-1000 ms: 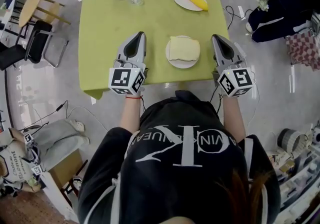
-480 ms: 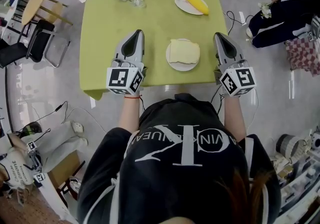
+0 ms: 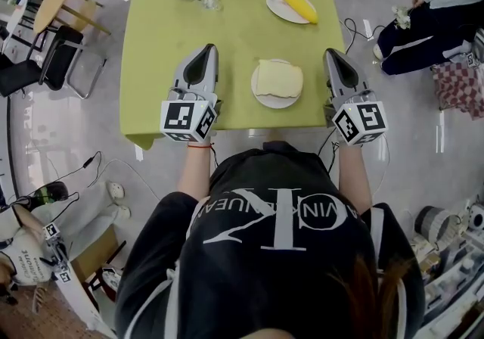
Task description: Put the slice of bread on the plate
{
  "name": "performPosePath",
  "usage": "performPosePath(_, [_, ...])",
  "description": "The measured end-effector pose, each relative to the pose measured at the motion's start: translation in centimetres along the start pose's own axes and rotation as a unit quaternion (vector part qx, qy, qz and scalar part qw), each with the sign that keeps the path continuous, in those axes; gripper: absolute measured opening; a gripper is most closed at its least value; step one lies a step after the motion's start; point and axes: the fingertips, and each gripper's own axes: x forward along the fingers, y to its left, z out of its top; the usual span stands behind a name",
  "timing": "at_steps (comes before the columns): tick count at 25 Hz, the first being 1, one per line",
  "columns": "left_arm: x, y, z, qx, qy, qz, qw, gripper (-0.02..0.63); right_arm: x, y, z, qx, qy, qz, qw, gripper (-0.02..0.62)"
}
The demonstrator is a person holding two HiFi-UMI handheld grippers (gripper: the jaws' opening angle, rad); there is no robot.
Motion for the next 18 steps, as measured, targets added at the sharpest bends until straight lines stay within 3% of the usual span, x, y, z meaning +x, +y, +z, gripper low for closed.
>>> performPosePath(18, [0.65,-0.15,-0.89,0.0,0.01,0.004,0.9999,0.011,0.03,-0.3,-0.5,-0.006,-0.001,0.02,1.0,0.002])
